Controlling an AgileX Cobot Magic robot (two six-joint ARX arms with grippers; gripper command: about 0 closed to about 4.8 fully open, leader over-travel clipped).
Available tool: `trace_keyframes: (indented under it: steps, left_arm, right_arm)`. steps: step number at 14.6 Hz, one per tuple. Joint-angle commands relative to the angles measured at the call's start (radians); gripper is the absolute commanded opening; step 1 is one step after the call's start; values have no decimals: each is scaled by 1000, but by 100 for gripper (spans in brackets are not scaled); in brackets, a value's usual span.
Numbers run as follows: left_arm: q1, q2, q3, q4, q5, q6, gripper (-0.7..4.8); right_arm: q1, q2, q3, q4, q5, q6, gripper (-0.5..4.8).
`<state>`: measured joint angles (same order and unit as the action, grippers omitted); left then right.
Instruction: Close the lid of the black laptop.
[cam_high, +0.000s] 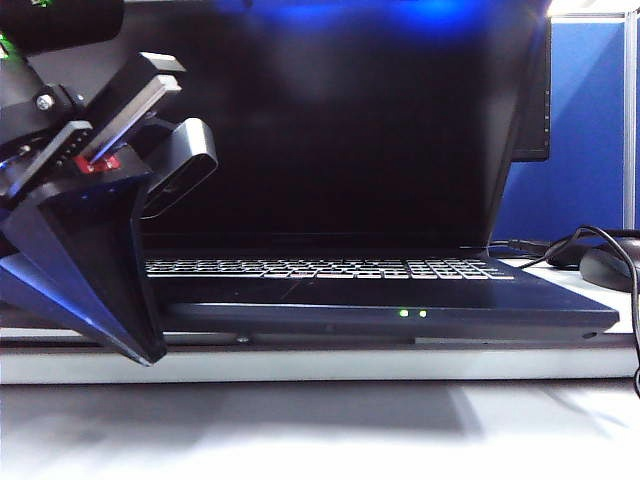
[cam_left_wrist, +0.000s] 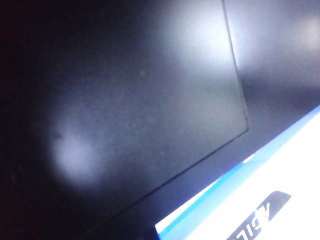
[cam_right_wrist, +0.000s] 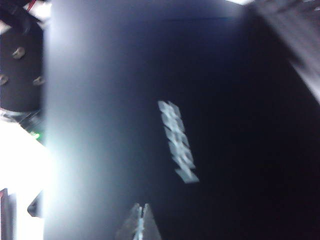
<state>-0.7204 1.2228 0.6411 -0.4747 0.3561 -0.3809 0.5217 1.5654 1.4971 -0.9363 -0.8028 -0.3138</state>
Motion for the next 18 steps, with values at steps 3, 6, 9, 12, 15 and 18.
trace_keyframes:
  steps: [3,6,9,12,15,18]
  left_arm:
    - [5,0,5,20,48,48,4]
    - [5,0,16,-82,119,106,4]
    - [5,-3,21,-260,118,200,3]
    - [5,-97,43,-263,134,211,3]
    - [5,-267,79,-307,142,168,-5]
    - [5,-433,100,-367,175,129,-5]
  right_arm:
    - [41,18,-1,-7,2,11,-1]
    - [40,18,-1,-11,43,23,-1]
    - [40,18,-1,-2,43,23,-1]
    - [40,18,-1,2,42,24,-1]
    - [40,18,-1,3,42,26,-1]
    - [40,21,-1,-2,42,26,-1]
